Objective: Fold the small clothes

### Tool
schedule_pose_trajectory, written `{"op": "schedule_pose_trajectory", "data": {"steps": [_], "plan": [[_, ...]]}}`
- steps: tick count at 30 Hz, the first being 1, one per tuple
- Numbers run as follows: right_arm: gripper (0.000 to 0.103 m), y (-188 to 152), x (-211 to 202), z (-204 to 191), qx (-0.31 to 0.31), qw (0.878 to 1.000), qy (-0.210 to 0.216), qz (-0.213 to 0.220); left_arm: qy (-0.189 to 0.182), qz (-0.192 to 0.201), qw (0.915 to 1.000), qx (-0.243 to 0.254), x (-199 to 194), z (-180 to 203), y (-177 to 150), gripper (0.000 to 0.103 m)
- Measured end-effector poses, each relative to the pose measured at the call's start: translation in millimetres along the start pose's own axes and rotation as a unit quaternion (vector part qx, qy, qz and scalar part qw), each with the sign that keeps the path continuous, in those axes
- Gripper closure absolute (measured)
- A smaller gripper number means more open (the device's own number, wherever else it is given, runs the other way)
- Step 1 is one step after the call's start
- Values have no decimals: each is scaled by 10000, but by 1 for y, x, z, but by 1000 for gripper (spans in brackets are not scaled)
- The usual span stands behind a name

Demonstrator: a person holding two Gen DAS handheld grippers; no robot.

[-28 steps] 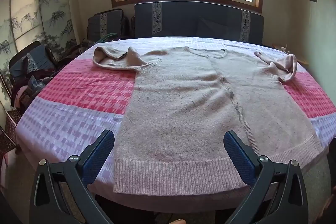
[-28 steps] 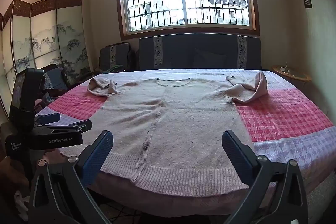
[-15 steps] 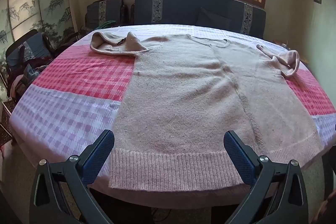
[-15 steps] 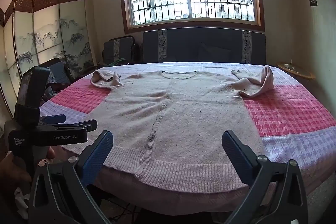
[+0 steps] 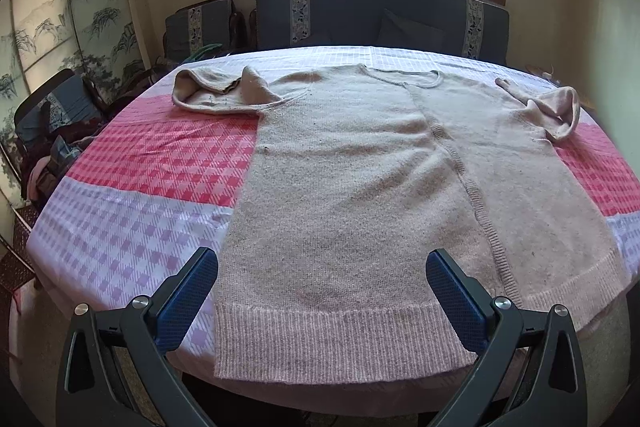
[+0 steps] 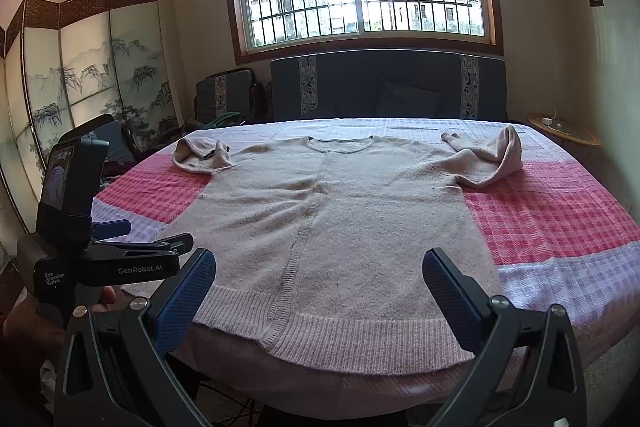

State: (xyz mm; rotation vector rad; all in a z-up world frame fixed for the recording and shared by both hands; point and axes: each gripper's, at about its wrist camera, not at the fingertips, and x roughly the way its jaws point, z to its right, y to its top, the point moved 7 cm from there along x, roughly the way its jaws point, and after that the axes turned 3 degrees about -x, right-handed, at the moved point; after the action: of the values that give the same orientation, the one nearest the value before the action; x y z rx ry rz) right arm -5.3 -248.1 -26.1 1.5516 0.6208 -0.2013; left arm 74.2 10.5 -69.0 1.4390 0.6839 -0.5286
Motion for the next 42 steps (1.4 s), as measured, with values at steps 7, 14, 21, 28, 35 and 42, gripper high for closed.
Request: {"op": "schedule_pose_trajectory", "data": {"steps": [7, 14, 21, 28, 35, 42], "plan": [[0, 4, 10, -1, 31, 9999, 16, -113, 20, -39, 10000, 82, 10, 1, 7, 0], [0, 4, 22, -3, 18, 9997, 29, -239, 45, -114, 9999, 121, 21, 0, 9, 0], [0, 2, 30, -6, 31, 9994, 75, -330, 66, -206, 9996, 160, 29, -2, 6, 0], [0, 2, 38, -3, 64, 9992, 80, -381, -48, -333, 9990, 309, 41, -2, 11, 0], [0, 4, 52, 9, 201, 9987, 105, -447, -505, -518, 9973, -101, 65, -40, 43, 1], [2, 28, 70, 62, 680, 9962, 283, -466, -349, -179, 9981, -480, 84, -92, 70, 1]]}}
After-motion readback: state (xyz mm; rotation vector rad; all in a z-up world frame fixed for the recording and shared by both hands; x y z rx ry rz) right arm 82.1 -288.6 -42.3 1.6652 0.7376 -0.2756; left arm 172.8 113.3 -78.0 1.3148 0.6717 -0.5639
